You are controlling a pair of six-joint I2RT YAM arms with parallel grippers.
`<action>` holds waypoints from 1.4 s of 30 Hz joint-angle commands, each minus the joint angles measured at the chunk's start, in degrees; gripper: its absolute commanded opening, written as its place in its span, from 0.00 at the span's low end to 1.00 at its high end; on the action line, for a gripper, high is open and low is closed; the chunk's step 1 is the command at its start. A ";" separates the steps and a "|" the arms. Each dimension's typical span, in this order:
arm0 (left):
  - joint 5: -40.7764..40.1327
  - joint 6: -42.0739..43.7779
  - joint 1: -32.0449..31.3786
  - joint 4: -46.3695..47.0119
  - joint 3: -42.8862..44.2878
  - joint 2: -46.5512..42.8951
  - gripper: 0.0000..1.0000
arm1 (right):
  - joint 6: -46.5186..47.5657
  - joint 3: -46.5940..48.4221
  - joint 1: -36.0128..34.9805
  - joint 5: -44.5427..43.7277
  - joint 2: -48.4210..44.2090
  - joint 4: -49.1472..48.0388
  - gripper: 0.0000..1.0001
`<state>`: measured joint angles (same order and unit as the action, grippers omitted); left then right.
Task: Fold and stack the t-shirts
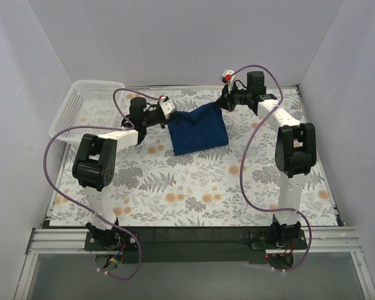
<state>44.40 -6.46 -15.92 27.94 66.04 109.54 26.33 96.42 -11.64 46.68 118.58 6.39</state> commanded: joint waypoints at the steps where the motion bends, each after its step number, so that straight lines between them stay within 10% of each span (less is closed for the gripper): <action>1: -3.35 -1.36 0.63 4.40 3.21 2.78 0.00 | -5.49 3.77 0.30 -0.27 4.62 -5.87 0.01; 42: -13.38 1.27 1.68 0.36 -0.65 2.35 0.00 | -8.66 17.31 -3.30 -12.65 19.31 -8.68 0.01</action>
<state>32.58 -5.19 -14.74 27.83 66.46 116.53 18.13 110.69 -14.48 36.27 136.88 -0.19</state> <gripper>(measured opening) 0.049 0.013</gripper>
